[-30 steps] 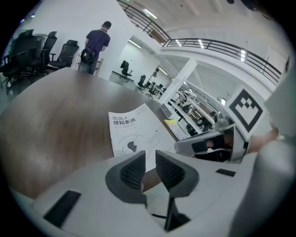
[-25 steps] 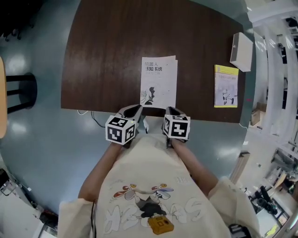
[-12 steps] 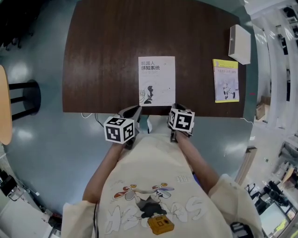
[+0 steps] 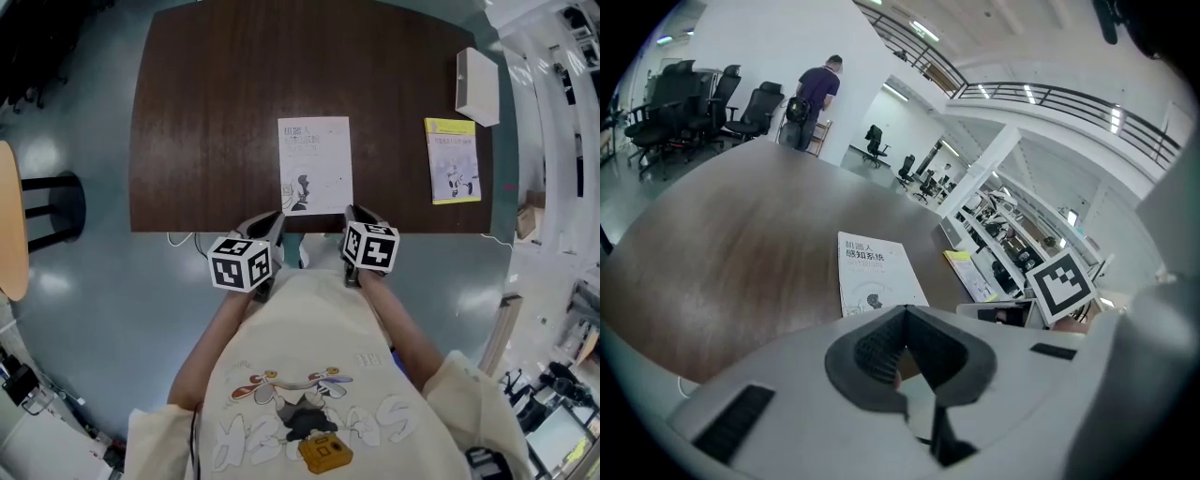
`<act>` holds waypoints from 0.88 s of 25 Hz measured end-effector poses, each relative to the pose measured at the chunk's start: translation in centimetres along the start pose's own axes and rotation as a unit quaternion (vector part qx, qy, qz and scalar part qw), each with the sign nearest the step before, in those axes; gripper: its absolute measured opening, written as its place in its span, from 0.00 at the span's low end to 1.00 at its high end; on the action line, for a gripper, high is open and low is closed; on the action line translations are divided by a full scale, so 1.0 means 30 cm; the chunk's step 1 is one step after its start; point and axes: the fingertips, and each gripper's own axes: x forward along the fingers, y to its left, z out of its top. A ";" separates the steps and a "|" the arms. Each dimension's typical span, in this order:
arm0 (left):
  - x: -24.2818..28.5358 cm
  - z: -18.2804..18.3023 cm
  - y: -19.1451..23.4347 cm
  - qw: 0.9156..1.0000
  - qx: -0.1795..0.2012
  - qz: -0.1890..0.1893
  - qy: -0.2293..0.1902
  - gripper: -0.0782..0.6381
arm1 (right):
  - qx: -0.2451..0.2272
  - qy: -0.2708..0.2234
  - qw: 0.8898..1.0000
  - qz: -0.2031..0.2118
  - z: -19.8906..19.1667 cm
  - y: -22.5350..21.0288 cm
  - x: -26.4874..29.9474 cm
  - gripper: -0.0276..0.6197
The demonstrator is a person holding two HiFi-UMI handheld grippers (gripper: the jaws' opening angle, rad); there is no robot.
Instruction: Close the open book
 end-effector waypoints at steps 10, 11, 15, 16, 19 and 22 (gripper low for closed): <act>-0.121 0.154 -0.111 0.996 0.067 0.023 -0.055 0.12 | -0.036 -0.122 0.989 0.077 0.166 0.219 -0.209 0.05; -0.134 0.167 -0.119 0.995 0.073 0.023 -0.061 0.12 | -0.042 -0.128 0.987 0.085 0.173 0.244 -0.228 0.05; -0.166 0.193 -0.124 0.994 0.076 0.023 -0.076 0.12 | -0.061 -0.139 0.982 0.110 0.172 0.330 -0.275 0.05; -0.171 0.193 -0.123 0.994 0.075 0.023 -0.077 0.12 | -0.069 -0.141 0.981 0.114 0.169 0.348 -0.283 0.05; -0.180 0.195 -0.113 0.994 0.072 0.022 -0.077 0.12 | -0.088 -0.144 0.979 0.117 0.170 0.382 -0.292 0.05; -0.182 0.203 -0.102 0.994 0.071 0.019 -0.077 0.12 | -0.089 -0.140 0.980 0.112 0.169 0.391 -0.279 0.05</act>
